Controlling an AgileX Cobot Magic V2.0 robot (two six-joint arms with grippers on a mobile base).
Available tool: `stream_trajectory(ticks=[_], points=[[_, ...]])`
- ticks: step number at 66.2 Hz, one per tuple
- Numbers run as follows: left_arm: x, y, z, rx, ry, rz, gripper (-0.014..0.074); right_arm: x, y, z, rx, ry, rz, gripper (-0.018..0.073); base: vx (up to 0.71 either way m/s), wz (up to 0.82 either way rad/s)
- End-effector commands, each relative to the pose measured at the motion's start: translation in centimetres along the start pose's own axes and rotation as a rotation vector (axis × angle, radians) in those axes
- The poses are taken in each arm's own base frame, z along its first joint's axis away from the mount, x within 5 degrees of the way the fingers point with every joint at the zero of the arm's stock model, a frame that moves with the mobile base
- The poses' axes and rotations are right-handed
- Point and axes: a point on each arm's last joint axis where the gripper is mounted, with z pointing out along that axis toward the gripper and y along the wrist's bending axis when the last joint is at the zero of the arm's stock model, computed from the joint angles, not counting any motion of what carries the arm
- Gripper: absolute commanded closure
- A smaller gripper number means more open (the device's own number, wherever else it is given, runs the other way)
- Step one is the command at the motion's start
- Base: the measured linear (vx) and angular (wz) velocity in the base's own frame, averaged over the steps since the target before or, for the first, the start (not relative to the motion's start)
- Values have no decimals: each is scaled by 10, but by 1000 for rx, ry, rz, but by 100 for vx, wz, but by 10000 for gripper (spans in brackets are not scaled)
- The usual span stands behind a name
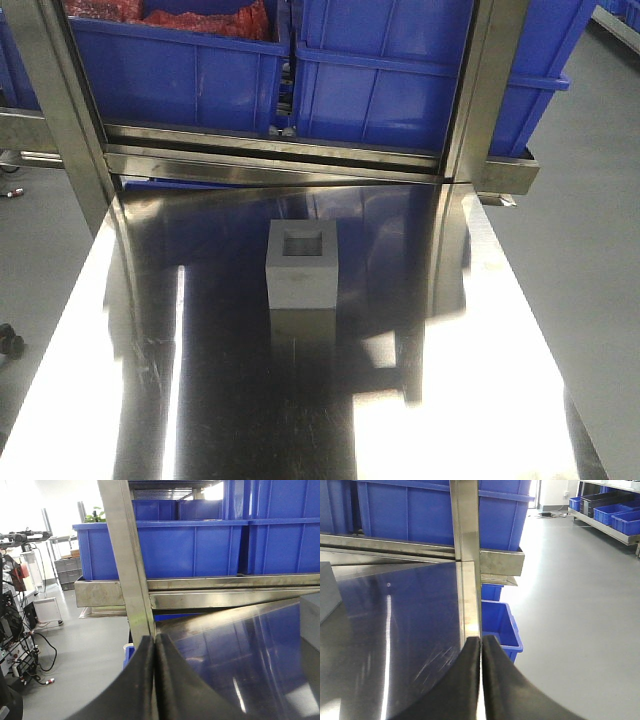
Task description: Sort gray base to blue bin
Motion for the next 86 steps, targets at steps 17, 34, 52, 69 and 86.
stream_trajectory(ticks=[17, 34, 52, 69, 86], points=[[-14, 1, -2, -6, -107, -5, 603, -5, 0, 1, 3, -52, -16, 564, 0, 0], [-14, 1, -2, -6, -107, -5, 603, -5, 0, 1, 3, -52, -16, 564, 0, 0], [-14, 1, -2, -6, -107, -5, 603, -5, 0, 1, 3, -52, -16, 564, 0, 0], [-14, 1, -2, -6, -107, -5, 603, -5, 0, 1, 3, -52, -16, 564, 0, 0], [-18, 1, -3, -6, -111, -26, 603, -5, 0, 1, 3, -52, -16, 564, 0, 0]])
